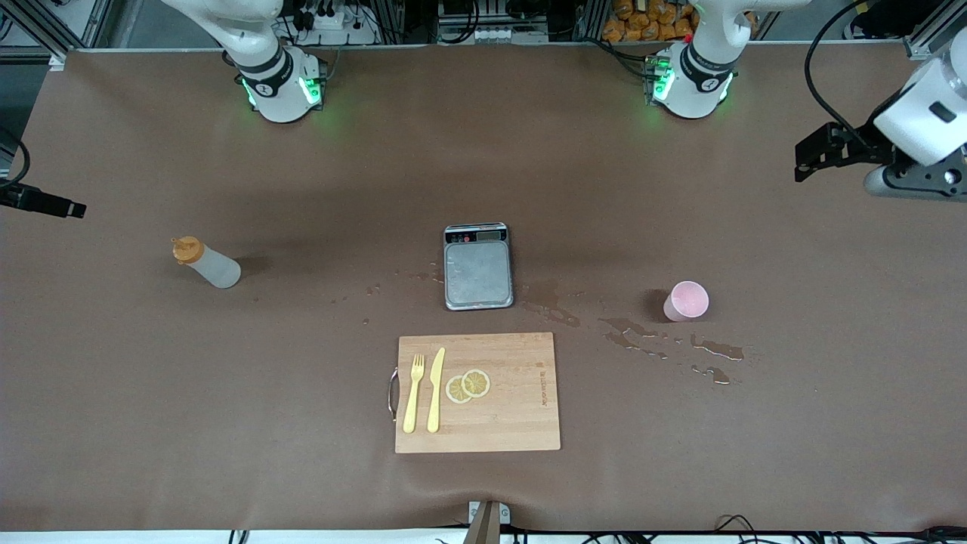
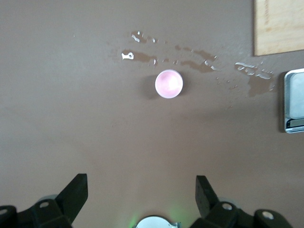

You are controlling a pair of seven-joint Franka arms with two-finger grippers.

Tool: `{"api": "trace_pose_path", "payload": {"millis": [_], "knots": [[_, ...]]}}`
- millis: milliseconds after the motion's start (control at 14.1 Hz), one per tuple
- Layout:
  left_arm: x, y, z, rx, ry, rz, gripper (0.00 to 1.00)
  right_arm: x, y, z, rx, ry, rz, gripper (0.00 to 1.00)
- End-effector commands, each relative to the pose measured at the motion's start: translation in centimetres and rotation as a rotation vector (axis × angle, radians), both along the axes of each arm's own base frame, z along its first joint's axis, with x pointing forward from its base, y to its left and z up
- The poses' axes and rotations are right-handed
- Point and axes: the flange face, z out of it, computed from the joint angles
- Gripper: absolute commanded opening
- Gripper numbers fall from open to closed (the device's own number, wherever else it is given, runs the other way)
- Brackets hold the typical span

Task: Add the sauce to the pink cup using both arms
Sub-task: 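Approach the cup with the left gripper while the right gripper approaches the bottle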

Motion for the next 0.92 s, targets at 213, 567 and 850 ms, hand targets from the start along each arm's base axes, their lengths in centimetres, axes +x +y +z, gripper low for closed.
{"api": "trace_pose_path", "payload": {"millis": [213, 567, 850], "knots": [[1.1, 1.0, -9.7, -0.014, 0.04, 0.036, 1.0, 1.0, -2.6, -5.4, 0.055, 0.109, -0.118, 1.0], [1.7, 0.7, -17.6, -0.029, -0.059, 0.036, 1.0, 0.3, -7.4, -10.9, 0.243, 0.181, -0.289, 1.0], [4.0, 0.0, -24.6, -0.038, -0.04, 0.027, 1.0, -0.5, -12.0, -17.8, 0.34, 0.292, -0.53, 1.0]]}}
